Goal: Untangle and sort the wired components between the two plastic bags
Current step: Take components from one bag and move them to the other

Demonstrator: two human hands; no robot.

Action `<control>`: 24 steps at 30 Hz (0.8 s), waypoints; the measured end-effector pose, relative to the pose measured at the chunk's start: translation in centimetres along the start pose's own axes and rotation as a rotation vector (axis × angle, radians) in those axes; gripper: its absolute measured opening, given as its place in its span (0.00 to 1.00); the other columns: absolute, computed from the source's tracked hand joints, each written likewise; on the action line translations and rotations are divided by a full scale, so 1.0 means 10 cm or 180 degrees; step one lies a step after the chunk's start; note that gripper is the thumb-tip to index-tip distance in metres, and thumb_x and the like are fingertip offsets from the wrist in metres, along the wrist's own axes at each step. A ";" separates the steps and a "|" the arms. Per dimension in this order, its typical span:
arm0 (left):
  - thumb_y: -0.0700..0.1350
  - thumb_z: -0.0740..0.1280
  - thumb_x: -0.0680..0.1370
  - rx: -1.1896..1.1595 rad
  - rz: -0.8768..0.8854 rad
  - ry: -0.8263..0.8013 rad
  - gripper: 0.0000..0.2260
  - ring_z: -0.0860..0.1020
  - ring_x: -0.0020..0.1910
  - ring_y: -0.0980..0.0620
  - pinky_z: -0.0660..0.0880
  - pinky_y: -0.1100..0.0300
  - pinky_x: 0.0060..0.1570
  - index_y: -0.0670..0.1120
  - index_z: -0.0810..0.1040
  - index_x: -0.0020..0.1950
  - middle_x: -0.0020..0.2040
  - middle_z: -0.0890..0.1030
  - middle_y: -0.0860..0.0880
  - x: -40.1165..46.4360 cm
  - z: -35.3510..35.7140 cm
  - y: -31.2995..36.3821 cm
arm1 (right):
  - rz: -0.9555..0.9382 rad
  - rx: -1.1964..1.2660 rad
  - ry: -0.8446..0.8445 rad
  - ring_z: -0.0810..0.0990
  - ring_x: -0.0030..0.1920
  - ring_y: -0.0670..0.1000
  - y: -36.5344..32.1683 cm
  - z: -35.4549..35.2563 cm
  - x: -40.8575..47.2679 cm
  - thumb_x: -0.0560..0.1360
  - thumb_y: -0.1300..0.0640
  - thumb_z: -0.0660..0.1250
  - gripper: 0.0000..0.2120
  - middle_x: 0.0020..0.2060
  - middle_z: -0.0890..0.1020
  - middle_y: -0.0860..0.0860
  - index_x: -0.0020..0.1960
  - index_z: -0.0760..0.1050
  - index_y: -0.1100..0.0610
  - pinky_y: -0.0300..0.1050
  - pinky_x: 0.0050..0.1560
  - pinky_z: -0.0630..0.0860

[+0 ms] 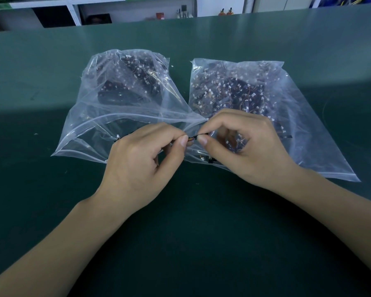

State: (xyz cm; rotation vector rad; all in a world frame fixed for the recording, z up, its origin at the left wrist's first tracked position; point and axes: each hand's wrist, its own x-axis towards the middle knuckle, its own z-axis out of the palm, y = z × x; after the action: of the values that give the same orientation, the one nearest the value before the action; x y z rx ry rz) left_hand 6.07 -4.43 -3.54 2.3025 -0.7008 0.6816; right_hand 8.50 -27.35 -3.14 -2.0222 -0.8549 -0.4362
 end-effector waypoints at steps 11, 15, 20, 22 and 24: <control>0.45 0.67 0.85 0.0085 0.0090 -0.0043 0.09 0.77 0.38 0.51 0.73 0.48 0.33 0.45 0.85 0.50 0.41 0.81 0.54 0.01 -0.02 -0.02 | 0.0158 0.0093 0.0015 0.78 0.35 0.51 -0.01 -0.01 0.00 0.81 0.61 0.72 0.02 0.41 0.82 0.41 0.50 0.84 0.59 0.51 0.36 0.75; 0.45 0.67 0.86 0.0121 0.0128 -0.0115 0.08 0.75 0.39 0.53 0.73 0.49 0.35 0.45 0.86 0.55 0.42 0.78 0.55 0.02 -0.01 0.00 | 0.0231 0.0140 0.0034 0.77 0.33 0.50 0.00 -0.01 0.00 0.82 0.62 0.72 0.02 0.39 0.80 0.36 0.52 0.84 0.58 0.45 0.36 0.74; 0.42 0.69 0.83 0.0036 0.0073 -0.0062 0.07 0.75 0.38 0.53 0.73 0.51 0.35 0.45 0.86 0.48 0.39 0.77 0.56 0.01 -0.02 0.01 | 0.0214 0.0107 -0.0020 0.77 0.34 0.49 -0.02 0.00 0.00 0.82 0.61 0.72 0.02 0.39 0.79 0.35 0.52 0.84 0.57 0.41 0.37 0.73; 0.42 0.70 0.82 0.0062 0.0047 -0.0023 0.07 0.75 0.38 0.54 0.72 0.53 0.35 0.45 0.85 0.46 0.39 0.77 0.56 0.01 -0.02 0.02 | 0.0177 0.0059 -0.0061 0.78 0.34 0.48 -0.03 0.00 -0.01 0.82 0.61 0.73 0.02 0.40 0.78 0.35 0.52 0.84 0.58 0.40 0.37 0.73; 0.42 0.70 0.82 0.0063 0.0009 -0.0029 0.07 0.75 0.37 0.55 0.71 0.55 0.35 0.45 0.86 0.47 0.39 0.77 0.56 0.01 -0.01 0.02 | 0.0169 0.0052 -0.0061 0.78 0.34 0.48 -0.03 0.00 0.00 0.82 0.61 0.72 0.02 0.39 0.79 0.35 0.52 0.84 0.58 0.40 0.37 0.73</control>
State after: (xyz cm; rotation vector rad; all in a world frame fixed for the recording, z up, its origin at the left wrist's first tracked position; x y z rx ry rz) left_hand 5.99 -4.49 -3.30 2.3244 -0.7047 0.6827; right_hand 8.25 -27.20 -3.00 -2.0321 -0.8120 -0.3793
